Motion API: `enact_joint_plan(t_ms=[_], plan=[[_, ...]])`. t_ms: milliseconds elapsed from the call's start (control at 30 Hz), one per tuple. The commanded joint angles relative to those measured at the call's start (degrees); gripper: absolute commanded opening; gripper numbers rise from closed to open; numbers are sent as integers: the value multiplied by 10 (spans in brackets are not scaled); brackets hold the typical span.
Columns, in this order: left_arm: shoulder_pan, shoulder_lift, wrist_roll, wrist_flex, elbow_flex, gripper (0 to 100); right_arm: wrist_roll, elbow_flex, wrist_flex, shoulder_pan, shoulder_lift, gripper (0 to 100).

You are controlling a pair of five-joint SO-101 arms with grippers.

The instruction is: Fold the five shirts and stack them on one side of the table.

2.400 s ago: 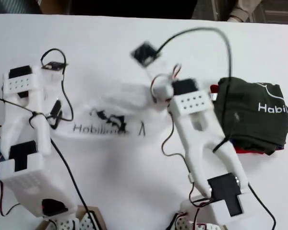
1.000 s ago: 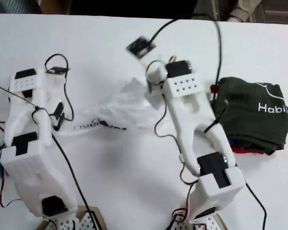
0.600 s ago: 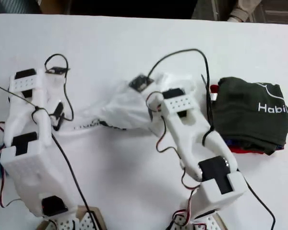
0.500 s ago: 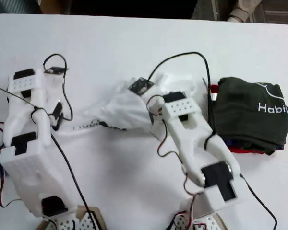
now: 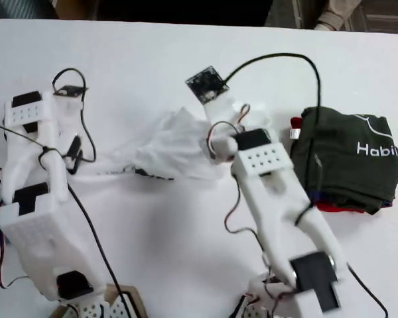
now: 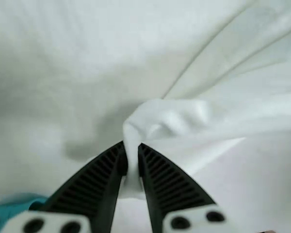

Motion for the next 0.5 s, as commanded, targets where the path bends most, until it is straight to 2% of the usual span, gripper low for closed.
enact_joint_plan(t_ms=[0, 233, 467], plan=[[-7, -3, -2, -1, -21, 28, -10, -86, -24, 7, 70, 127], [-8, -3, -2, -1, -20, 28, -5, -242, 29, 16, 182, 127], [-8, -3, -2, -1, -21, 28, -5, -291, 76, 18, 240, 127]])
